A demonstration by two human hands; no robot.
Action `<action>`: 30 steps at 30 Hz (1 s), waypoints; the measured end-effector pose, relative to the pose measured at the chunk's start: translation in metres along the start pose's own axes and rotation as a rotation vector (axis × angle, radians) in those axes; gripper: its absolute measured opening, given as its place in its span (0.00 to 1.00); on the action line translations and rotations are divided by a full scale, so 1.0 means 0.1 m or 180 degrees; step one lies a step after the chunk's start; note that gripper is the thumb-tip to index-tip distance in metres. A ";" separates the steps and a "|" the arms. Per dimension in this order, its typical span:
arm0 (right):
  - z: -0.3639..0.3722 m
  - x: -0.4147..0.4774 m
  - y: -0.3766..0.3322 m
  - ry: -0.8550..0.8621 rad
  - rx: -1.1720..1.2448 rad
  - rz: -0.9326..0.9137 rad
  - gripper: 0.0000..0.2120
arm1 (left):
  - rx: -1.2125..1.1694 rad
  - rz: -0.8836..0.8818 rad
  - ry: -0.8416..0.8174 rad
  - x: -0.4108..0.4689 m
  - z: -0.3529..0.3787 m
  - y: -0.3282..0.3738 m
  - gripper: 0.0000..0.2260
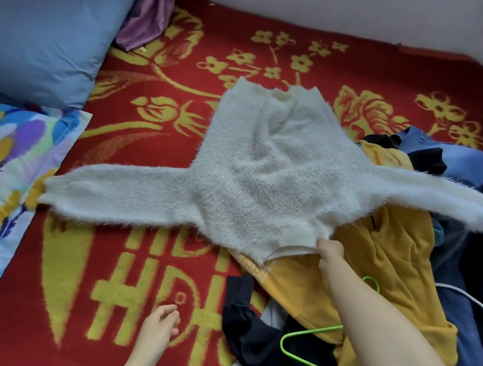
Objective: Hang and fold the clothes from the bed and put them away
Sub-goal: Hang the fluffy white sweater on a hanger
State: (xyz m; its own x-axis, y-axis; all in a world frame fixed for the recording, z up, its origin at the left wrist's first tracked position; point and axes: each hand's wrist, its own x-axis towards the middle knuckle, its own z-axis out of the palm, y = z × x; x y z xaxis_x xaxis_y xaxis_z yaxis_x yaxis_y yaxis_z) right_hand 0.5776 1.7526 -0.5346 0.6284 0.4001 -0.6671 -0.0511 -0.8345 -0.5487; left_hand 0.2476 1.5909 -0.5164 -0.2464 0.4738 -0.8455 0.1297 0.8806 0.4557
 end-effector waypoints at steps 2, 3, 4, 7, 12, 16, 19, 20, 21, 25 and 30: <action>-0.03 -0.20 -0.03 0.0002 0.0091 -0.0291 0.03 | 0.0020 0.0025 -0.0079 -0.05 0.04 0.08 0.07; -0.04 -0.32 -0.02 0.0060 0.0161 -0.0435 0.05 | 0.0030 0.0031 -0.0109 -0.06 0.05 0.11 0.07; -0.09 -0.45 -0.04 0.0155 0.0272 -0.0554 0.06 | 0.0006 0.0044 -0.0127 -0.08 0.07 0.14 0.07; -0.22 -0.76 -0.12 0.0343 0.0607 -0.0780 0.10 | -0.0129 0.0171 -0.0162 -0.12 0.13 0.23 0.07; -0.59 -1.28 -0.61 0.0407 0.1446 -0.1206 0.09 | -0.0306 0.0599 -0.0171 -0.41 0.24 0.43 0.06; -1.04 -1.75 -1.10 0.0293 0.1582 -0.1743 0.11 | -0.0375 0.1022 -0.0324 -0.73 0.33 0.85 0.07; -1.60 -2.10 -1.45 0.0389 0.1768 -0.2158 0.12 | -0.0408 0.1658 -0.0478 -1.08 0.36 1.41 0.06; -1.79 -2.21 -1.55 0.0363 0.1879 -0.2253 0.11 | -0.0470 0.1883 -0.0516 -1.23 0.36 1.61 0.06; -1.97 -2.32 -1.64 0.0276 0.2064 -0.2330 0.09 | -0.0544 0.2112 -0.0547 -1.38 0.37 1.78 0.06; -2.57 -2.91 -1.89 -0.0236 0.2423 -0.2698 0.01 | -0.0550 0.3040 -0.0469 -2.10 0.33 2.32 0.07; -2.79 -3.70 -2.05 -0.0821 0.1211 -0.3373 0.10 | 0.0168 0.4273 -0.0739 -2.85 0.22 2.62 0.21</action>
State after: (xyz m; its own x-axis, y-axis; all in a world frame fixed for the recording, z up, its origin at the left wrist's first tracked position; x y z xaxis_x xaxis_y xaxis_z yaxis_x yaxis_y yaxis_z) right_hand 0.5721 1.6703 -0.0348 0.3208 0.9336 0.1599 0.1489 0.1170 -0.9819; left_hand 0.3733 1.6869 -0.1618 0.2624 0.9426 0.2067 0.1768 -0.2576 0.9499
